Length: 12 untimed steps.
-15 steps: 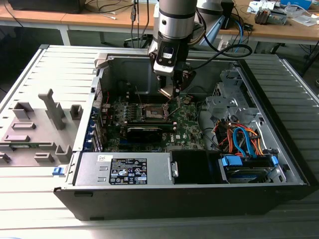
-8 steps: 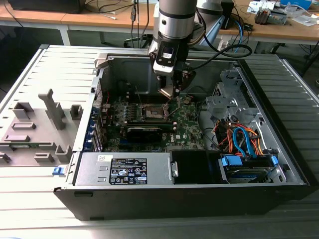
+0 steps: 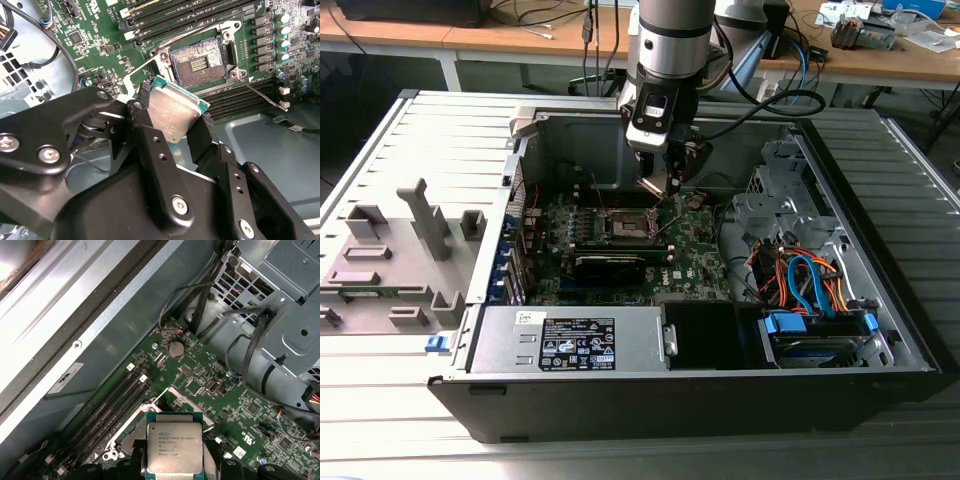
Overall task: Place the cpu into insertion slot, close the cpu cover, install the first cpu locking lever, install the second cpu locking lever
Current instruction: 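Place the cpu into insertion slot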
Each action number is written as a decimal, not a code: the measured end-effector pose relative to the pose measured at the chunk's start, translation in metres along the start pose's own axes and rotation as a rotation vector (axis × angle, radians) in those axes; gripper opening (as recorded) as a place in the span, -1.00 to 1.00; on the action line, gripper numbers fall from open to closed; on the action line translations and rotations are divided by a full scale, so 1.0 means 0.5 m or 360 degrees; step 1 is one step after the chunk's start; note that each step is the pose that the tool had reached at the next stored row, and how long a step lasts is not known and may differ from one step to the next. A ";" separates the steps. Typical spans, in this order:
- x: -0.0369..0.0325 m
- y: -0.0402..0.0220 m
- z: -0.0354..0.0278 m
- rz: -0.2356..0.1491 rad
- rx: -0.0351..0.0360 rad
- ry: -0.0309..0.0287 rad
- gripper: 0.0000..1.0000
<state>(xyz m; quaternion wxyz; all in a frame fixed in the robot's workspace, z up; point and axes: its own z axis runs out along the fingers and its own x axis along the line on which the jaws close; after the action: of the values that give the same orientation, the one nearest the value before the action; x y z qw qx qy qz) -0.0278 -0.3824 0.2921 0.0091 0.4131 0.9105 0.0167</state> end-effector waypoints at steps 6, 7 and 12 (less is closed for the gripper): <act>0.000 0.000 0.000 0.0014 0.0000 -0.00005 0.08; 0.000 0.000 0.000 0.0015 0.0000 -0.00006 0.08; 0.000 0.000 0.000 0.0026 0.0000 -0.00010 0.08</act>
<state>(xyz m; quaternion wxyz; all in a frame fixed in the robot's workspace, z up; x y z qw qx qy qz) -0.0278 -0.3824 0.2919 0.0093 0.4205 0.9071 0.0167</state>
